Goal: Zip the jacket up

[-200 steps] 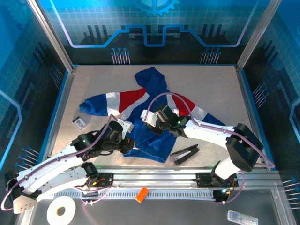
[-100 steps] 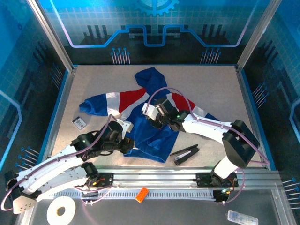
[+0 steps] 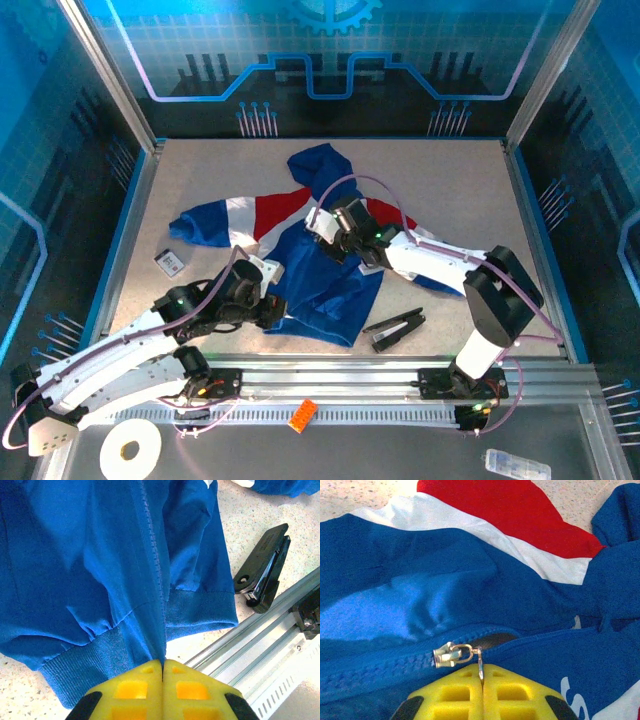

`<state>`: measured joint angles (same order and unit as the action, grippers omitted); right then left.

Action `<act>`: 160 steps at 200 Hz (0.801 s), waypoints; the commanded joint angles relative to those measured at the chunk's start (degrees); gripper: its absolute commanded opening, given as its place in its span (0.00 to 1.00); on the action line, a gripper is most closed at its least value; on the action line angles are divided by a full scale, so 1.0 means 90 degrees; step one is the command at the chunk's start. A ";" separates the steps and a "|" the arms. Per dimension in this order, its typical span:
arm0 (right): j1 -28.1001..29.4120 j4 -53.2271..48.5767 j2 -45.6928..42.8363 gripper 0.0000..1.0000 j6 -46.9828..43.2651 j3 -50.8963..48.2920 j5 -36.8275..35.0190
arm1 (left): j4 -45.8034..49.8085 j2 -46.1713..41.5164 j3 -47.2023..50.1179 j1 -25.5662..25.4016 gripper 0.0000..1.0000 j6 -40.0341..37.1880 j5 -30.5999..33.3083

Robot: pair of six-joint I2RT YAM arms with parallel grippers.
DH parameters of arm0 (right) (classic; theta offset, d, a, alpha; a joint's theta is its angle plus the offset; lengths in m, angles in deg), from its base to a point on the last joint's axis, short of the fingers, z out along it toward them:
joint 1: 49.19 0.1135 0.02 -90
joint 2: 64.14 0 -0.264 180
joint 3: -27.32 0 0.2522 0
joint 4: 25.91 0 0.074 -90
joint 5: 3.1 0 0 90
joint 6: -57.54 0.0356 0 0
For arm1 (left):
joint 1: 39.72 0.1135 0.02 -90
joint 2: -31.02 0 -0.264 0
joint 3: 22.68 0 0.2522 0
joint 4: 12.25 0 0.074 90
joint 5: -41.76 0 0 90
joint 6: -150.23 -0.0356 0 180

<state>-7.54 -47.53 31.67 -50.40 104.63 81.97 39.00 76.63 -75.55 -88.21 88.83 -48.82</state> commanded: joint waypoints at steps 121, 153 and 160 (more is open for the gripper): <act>-0.0494 0.0033 0.0661 0.00 0.0014 0.0799 -0.0048 | 0.0434 -0.0088 0.0183 -0.0033 0.00 0.0183 0.0028; -0.0584 -0.0006 0.0788 0.00 -0.0006 0.0962 -0.0035 | 0.0443 -0.0089 0.0196 -0.0032 0.00 0.0201 0.0044; -0.0610 -0.0006 0.0824 0.00 -0.0019 0.0995 -0.0036 | 0.0446 -0.0087 0.0195 -0.0033 0.00 0.0201 0.0041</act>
<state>-11.00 -48.30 37.59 -50.46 110.66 82.87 39.86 76.52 -74.81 -88.21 90.28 -47.57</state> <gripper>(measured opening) 0.049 0.037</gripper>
